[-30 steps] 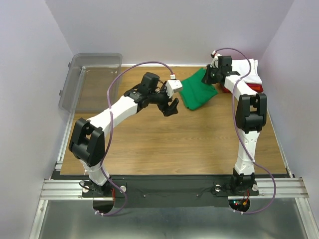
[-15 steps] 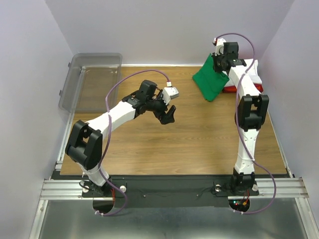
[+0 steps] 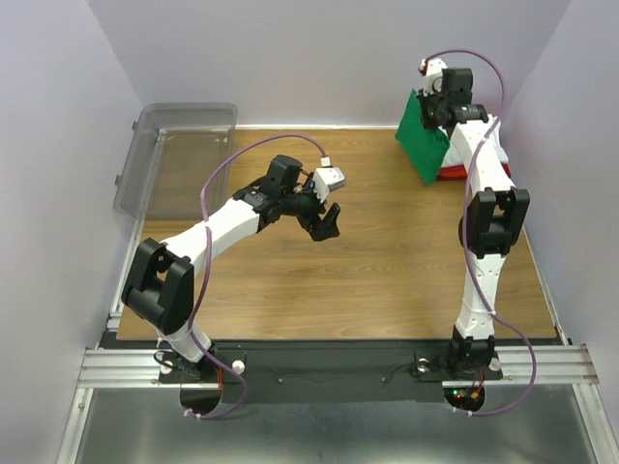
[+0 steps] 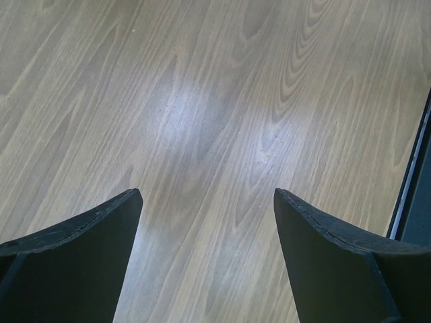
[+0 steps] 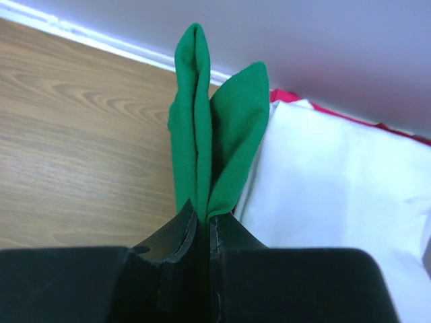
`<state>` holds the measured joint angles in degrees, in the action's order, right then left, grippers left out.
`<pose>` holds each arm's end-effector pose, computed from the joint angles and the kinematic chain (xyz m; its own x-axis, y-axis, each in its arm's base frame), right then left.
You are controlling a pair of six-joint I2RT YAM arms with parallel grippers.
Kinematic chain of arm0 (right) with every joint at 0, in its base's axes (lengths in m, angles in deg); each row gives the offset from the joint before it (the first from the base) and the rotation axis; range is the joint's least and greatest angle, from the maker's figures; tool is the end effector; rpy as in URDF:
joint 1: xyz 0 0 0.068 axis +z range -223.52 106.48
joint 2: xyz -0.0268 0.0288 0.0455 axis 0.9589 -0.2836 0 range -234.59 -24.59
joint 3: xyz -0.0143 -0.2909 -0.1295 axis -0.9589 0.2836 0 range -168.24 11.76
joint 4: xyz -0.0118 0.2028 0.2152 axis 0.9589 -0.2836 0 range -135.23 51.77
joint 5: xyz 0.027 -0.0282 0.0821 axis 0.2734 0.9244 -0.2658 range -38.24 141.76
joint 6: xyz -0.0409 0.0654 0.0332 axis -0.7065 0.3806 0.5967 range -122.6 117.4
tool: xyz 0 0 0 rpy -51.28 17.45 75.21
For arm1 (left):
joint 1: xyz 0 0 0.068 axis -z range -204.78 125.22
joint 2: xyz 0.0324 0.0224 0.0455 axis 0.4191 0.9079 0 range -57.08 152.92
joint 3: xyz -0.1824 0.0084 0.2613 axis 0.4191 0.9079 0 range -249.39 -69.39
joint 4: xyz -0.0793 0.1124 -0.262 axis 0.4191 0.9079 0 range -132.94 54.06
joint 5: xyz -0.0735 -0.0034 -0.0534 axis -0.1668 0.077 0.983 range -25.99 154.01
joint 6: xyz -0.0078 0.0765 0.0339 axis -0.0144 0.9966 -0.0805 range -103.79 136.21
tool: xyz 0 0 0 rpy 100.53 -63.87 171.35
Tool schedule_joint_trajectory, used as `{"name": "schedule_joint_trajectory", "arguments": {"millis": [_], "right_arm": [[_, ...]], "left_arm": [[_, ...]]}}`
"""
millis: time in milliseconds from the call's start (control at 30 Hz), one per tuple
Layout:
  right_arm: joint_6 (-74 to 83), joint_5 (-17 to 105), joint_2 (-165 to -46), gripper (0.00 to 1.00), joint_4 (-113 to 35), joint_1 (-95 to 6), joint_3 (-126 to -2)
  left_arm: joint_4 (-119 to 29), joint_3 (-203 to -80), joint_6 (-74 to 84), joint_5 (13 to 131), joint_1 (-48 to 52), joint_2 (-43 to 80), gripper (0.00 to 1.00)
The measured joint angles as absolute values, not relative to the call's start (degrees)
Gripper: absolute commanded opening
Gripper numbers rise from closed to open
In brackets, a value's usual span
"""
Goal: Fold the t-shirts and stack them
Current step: Neatly place the folded tshirt to the corner
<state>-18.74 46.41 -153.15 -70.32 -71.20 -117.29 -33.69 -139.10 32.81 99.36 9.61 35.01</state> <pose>0.6197 0.0320 0.3422 -0.4696 -0.2961 -0.8318 -0.2605 0.9466 -0.1899 0.3297 -0.2772 0.3025 -0.1671 0.3967 -0.9026 0.9547 0.2938 -0.0476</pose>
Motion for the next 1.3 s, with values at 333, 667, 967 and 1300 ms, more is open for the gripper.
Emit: {"name": "schedule_joint_trajectory", "arguments": {"millis": [333,667,967,1300], "right_arm": [[-18.4,46.0,-149.9,0.01,-71.0,-71.2,-122.8],[-18.7,45.7,-148.8,0.01,-71.4,-71.4,-123.2],[-20.5,45.8,-148.8,0.01,-71.4,-73.1,-123.2],[-21.7,44.8,-153.7,0.01,-71.2,-78.4,-125.6]], "left_arm": [[-33.6,-139.1,32.9,99.9,9.6,34.9,0.91],[-33.5,-139.1,33.1,100.2,9.6,34.9,0.91],[-33.2,-139.1,33.1,100.7,9.6,34.9,0.92],[-32.7,-139.1,33.2,101.3,9.6,34.9,0.92]]}}
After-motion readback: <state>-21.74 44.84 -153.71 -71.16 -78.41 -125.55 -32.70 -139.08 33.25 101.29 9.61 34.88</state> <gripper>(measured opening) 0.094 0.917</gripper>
